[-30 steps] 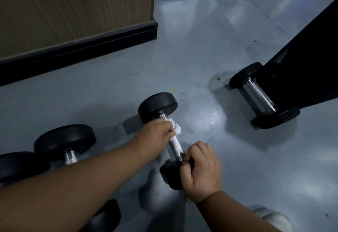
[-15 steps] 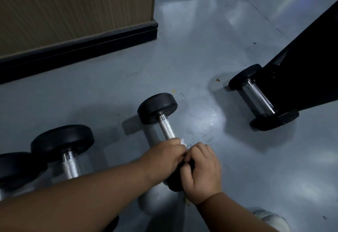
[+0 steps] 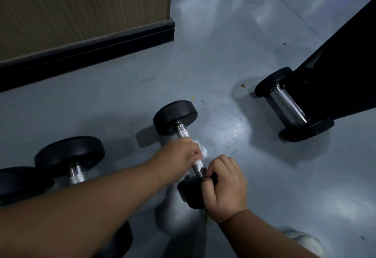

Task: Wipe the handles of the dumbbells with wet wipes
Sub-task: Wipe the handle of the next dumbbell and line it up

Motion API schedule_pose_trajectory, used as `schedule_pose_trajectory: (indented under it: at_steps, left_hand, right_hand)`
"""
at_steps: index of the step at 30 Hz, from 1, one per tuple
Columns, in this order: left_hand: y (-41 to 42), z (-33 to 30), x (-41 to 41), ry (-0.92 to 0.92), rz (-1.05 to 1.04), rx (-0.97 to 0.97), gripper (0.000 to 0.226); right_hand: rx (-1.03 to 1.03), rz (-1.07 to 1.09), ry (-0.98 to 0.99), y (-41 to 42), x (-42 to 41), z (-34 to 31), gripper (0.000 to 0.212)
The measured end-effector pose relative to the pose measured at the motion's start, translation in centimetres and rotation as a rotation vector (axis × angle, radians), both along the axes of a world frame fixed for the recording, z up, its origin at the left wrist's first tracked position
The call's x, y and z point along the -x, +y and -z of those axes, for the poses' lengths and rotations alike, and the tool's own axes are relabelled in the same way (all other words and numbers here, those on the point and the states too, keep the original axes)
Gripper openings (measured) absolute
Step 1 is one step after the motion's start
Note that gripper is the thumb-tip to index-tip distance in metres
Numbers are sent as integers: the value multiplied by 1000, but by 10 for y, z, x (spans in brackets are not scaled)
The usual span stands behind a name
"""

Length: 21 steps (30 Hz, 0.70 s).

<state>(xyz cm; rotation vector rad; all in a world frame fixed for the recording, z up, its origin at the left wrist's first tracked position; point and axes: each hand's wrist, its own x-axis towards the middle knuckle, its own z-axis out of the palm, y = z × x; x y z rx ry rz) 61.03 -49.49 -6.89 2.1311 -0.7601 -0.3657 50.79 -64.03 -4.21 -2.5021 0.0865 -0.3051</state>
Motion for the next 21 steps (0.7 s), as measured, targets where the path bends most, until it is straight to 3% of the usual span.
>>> schedule_pose_trajectory:
  at_steps: [2, 4, 8, 10, 15, 19, 21]
  left_hand:
    - [10, 2, -19, -10, -192, 32, 15]
    - [11, 1, -14, -23, -244, 53, 17]
    - [-3, 2, 32, 47, 61, 31, 18]
    - [-2, 4, 19, 22, 94, 41, 15]
    - [13, 7, -15, -51, -300, 61, 11]
    - [-2, 7, 33, 12, 96, 53, 20]
    - [-2, 9, 19, 20, 124, 54, 23]
  right_hand:
    - [-3, 2, 8, 1, 1, 0, 6]
    - [3, -3, 12, 2, 1, 0, 6]
    - [-8, -9, 4, -1, -1, 0, 8]
    - [-15, -7, -1, -2, -2, 0, 7]
    - [-11, 1, 11, 0, 1, 0, 6]
    - [-22, -7, 11, -2, 0, 0, 7]
    - [-34, 3, 12, -4, -2, 0, 7]
